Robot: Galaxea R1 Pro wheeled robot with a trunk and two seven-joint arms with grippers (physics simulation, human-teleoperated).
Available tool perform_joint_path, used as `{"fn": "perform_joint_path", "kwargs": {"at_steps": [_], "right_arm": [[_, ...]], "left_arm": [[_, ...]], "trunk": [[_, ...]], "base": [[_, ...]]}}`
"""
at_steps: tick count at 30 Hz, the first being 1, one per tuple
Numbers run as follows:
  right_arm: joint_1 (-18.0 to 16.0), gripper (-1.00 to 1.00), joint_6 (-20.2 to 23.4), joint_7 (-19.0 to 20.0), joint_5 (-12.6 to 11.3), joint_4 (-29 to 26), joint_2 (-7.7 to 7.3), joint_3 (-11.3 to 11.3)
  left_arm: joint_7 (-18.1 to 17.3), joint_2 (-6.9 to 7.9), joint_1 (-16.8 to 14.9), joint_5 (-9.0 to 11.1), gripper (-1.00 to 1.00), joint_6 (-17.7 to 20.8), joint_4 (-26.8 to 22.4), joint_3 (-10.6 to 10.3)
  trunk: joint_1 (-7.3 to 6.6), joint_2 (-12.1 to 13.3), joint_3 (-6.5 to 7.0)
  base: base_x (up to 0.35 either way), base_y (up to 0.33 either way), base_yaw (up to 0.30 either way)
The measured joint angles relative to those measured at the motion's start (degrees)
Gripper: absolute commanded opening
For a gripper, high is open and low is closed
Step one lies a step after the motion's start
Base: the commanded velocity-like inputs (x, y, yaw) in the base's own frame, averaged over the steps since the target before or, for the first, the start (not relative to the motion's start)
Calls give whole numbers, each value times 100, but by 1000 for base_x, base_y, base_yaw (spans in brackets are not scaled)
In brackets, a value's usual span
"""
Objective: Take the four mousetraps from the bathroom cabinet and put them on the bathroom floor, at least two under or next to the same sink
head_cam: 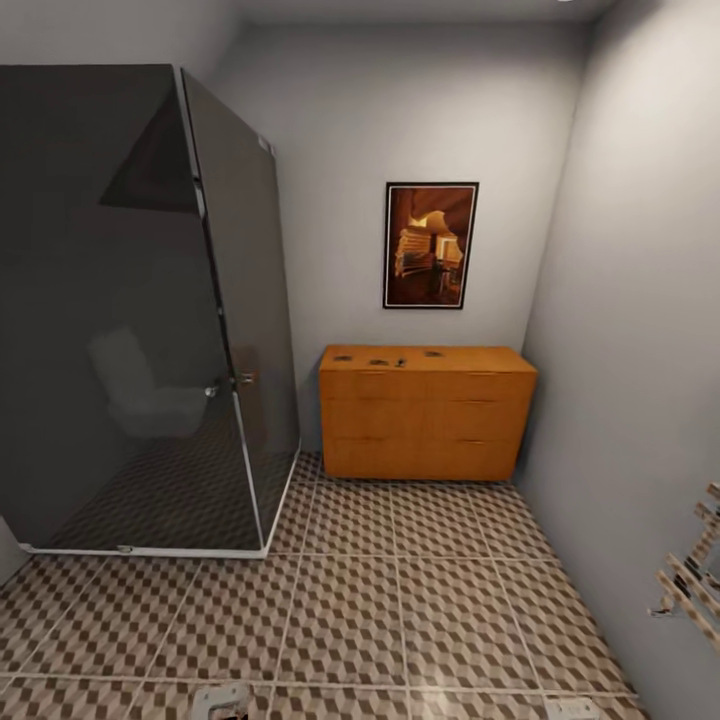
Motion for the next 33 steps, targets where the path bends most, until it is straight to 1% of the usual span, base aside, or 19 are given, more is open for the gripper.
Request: {"fn": "perform_joint_path", "kwargs": {"at_steps": [16,33], "right_arm": [[0,100,-7,-1,3,0,0,6],[0,100,-7,-1,-4,0,0,6]], "left_arm": [[4,1,0,-7,100,6,0,-4],[46,5,0,-23,100,9,1,-12]], "trunk": [[0,0,0],[0,0,0]], "base": [[330,-15,0],[323,-162,0]]}}
